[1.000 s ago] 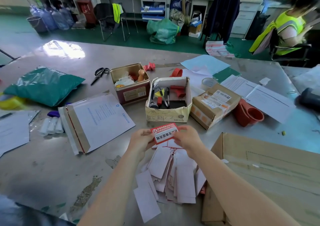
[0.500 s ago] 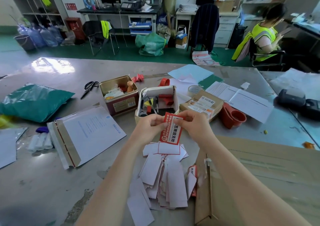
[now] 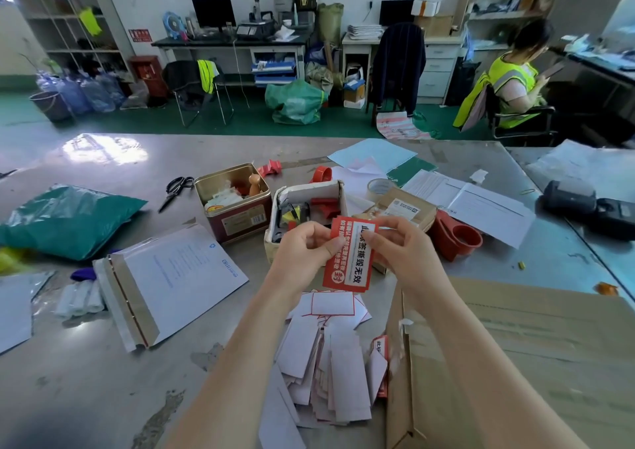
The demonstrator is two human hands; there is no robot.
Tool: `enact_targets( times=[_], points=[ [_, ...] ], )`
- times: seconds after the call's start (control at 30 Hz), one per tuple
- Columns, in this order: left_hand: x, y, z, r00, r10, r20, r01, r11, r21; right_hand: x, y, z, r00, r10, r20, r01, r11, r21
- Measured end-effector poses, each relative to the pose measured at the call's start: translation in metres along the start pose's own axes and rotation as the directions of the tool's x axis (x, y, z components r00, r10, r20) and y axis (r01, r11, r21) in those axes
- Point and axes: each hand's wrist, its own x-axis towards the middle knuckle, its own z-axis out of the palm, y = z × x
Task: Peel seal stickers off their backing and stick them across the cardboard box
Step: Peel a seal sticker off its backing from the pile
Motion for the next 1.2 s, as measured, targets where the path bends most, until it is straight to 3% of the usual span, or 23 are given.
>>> enact_targets(
  times=[0.1,0.23,0.5,0.67,0.77,0.9,1.1,1.2],
  points=[
    [0.0,0.003,0.001,0.998,-0.01,-0.066,0.005,0.997,-0.074,-0.004,0.002,-0.002,0.996,0.07,0.053,-0.073,0.995,0.067],
    [0.0,0.002,0.001,0.989,-0.062,-0.131,0.045,0.991,-0.126,-0.01,0.009,0.001,0.987,0.098,0.127,-0.096,0.995,-0.023],
    [0.001,-0.033,-0.011,0.97,-0.241,-0.034,0.226,0.943,-0.246,-0.009,0.024,0.013,0.996,0.029,0.09,-0.004,0.966,-0.26],
    [0.007,-0.081,-0.021,0.93,-0.362,-0.062,0.35,0.925,-0.151,-0.003,0.034,0.018,0.998,0.014,0.055,0.007,0.934,-0.357],
    [0.007,-0.103,-0.02,0.874,-0.472,-0.115,0.462,0.881,-0.106,0.0,0.04,0.025,0.998,0.052,0.044,-0.032,0.926,-0.375],
    [-0.007,-0.133,-0.018,0.789,-0.567,-0.235,0.557,0.823,-0.114,0.002,0.051,0.035,0.99,0.09,0.111,-0.018,0.848,-0.53],
    [-0.025,-0.178,-0.019,0.801,-0.472,-0.369,0.568,0.793,0.22,0.003,0.067,0.042,0.98,0.147,0.133,-0.026,0.762,-0.647],
    [-0.029,-0.183,-0.017,0.835,-0.42,-0.356,0.536,0.765,0.357,0.002,0.07,0.042,0.978,0.153,0.14,-0.019,0.741,-0.671]
  ],
)
